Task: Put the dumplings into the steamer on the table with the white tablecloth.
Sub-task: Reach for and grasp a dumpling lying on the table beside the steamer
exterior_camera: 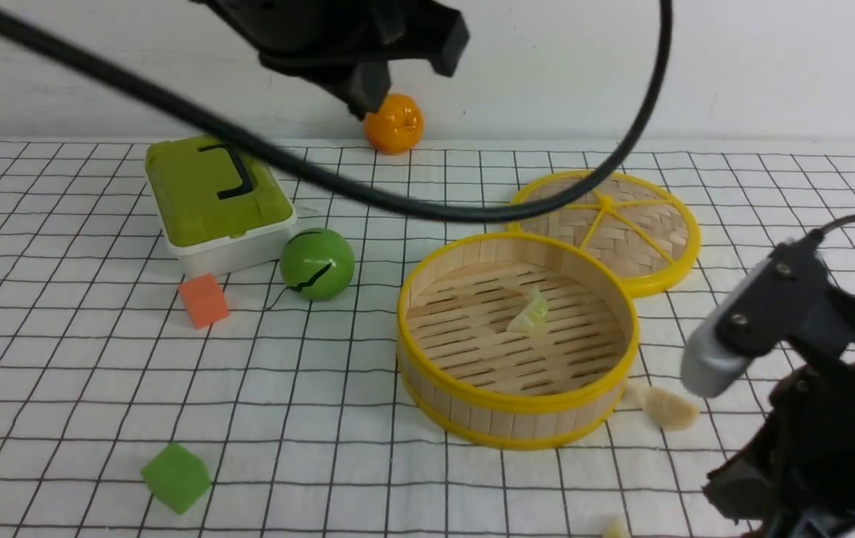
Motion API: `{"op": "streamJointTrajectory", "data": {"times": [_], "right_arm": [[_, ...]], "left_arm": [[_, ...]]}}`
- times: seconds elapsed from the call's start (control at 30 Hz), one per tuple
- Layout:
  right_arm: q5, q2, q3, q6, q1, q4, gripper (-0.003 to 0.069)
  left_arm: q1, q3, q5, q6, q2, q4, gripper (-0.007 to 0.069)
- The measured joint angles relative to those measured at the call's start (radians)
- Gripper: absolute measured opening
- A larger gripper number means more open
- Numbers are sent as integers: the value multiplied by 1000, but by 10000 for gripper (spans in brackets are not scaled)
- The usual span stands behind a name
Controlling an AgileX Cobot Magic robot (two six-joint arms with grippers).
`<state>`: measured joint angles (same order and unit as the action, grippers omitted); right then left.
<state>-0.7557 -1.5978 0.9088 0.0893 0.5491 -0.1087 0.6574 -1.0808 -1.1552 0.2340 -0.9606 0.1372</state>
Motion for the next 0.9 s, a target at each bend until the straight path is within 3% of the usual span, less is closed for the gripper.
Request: {"op": "streamJointTrajectory", "data": {"times": [0.17, 0.33, 0.67, 0.9], "right_arm": [[50, -90, 3, -5, 33, 0, 442], [52, -103, 9, -60, 84, 12, 179], [-209, -48, 293, -89, 97, 87, 189], [-213, -147, 623, -152, 97, 95, 189]], "left_arm": [[0, 141, 1, 46, 105, 0, -13], [0, 171, 1, 67, 141, 17, -13], [0, 171, -23, 70, 170, 53, -13], [0, 171, 2, 70, 189, 51, -13]]}}
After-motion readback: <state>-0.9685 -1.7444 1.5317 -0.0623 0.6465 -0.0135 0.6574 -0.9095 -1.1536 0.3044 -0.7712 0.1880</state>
